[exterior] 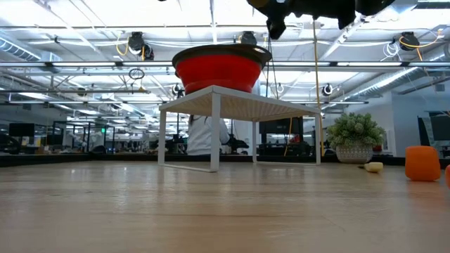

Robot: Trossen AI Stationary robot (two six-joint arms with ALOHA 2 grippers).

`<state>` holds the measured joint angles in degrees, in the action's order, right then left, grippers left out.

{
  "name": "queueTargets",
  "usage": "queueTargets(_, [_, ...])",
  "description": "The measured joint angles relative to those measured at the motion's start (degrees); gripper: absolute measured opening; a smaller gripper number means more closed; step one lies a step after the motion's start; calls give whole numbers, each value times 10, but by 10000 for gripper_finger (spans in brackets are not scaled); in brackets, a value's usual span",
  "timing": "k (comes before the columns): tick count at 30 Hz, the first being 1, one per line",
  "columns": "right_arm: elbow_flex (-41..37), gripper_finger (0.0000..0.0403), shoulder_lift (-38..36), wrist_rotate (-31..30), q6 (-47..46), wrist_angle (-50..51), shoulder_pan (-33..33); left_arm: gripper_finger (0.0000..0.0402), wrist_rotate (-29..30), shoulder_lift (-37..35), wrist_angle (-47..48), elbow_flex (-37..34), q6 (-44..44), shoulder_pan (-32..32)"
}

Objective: Pick & Place Fruit
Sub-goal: Put the kiwi into the red strainer

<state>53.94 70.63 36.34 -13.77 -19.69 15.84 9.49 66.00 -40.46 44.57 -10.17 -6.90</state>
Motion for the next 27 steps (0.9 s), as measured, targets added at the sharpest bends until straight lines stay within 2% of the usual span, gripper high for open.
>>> queueTargets(7, [15,210,0,-102,76,37,0,93,16,34,1,34,54,1])
queueTargets(10, [28,210,0,-170,91,86,0,93,43,47,0,45,78,1])
queueTargets(14, [44,210,3,-231,105,131,0,93,79,50,9,46,106,1])
queueTargets(23, [57,210,45,-246,106,143,0,93,102,47,27,46,171,1])
queueTargets(27, [56,210,57,-246,106,145,1,93,116,18,124,45,171,0])
